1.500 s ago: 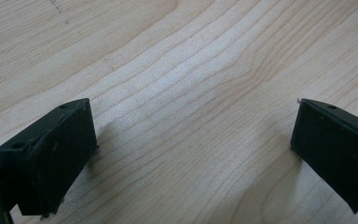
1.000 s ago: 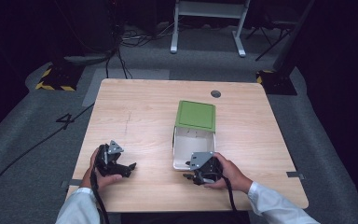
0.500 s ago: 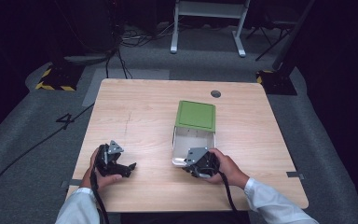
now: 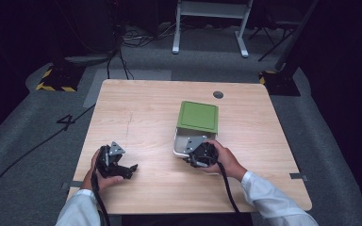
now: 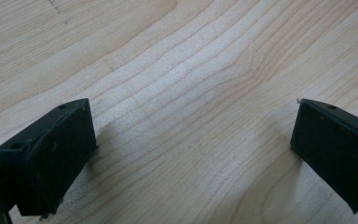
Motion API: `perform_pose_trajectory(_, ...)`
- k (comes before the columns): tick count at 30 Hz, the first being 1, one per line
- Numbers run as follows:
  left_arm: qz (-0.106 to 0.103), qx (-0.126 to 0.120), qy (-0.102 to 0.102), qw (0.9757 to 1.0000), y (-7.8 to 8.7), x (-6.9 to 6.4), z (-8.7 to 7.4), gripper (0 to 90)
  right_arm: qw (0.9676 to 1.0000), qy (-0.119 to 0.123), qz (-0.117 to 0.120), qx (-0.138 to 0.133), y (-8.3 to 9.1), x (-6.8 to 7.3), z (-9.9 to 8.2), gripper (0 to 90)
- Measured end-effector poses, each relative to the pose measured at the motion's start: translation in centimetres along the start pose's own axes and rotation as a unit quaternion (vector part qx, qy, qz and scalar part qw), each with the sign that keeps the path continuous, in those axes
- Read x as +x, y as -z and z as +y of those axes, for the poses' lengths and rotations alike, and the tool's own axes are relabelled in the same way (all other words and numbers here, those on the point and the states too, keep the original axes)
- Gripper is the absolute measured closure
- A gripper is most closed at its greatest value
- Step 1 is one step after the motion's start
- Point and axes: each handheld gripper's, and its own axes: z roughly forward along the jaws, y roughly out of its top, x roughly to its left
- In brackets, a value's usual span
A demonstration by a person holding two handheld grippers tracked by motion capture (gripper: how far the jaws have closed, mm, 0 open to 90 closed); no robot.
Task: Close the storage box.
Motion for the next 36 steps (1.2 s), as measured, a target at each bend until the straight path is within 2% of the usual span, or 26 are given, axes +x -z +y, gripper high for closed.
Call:
perform_pose_trajectory(4,-0.001,0.0,0.001,1.0,0.0,0.0,0.0,0.1,0.9999,-0.012,0.0,0.0,-0.2,-1.1,-0.1,66.8)
perform_pose_trajectory(5,0.0,0.0,0.0,1.0,0.0,0.0,0.0,0.1,0.9999,-0.016,-0.007,0.001,-0.3,-1.6,-0.1,66.8)
perform_pose_trajectory(12,0.0,0.0,0.0,1.0,0.0,0.0,0.0,0.1,0.9994,-0.022,-0.025,0.004,-0.6,-2.3,0.1,63.8)
perform_pose_trajectory(14,0.0,0.0,0.0,1.0,0.0,0.0,0.0,0.1,0.999,-0.037,-0.025,0.004,-0.7,-2.8,0.1,63.3)
perform_pose_trajectory(15,0.0,0.0,0.0,1.0,0.0,0.0,0.0,0.1,0.999,-0.037,-0.025,0.004,-0.7,-2.8,0.1,63.3)
perform_pose_trajectory(16,0.0,0.0,0.001,1.0,0.0,0.0,0.0,0.1,0.9986,-0.04,-0.033,0.005,-0.8,-2.9,0.1,61.5)
perform_pose_trajectory(24,0.0,0.0,0.001,1.0,0.0,0.0,0.0,0.1,0.998,-0.052,-0.037,0.001,-0.9,-3.1,0.1,59.3)
perform_pose_trajectory(29,0.0,0.0,0.001,1.0,0.0,0.0,0.0,0.1,0.998,-0.055,-0.025,-0.019,0.1,-2.9,0.1,55.9)
perform_pose_trajectory(31,0.0,0.0,0.001,1.0,0.0,0.0,0.0,0.1,0.9981,-0.054,-0.017,-0.023,0.3,-2.9,0.1,54.9)
perform_pose_trajectory(32,0.0,0.0,0.001,1.0,0.0,0.0,0.0,0.2,0.9984,-0.047,-0.006,-0.031,0.6,-2.6,-0.1,53.6)
perform_pose_trajectory(36,0.0,0.0,0.001,1.0,0.0,0.0,0.0,0.1,0.9989,-0.032,-0.011,-0.033,1.3,-2.0,-0.1,50.8)
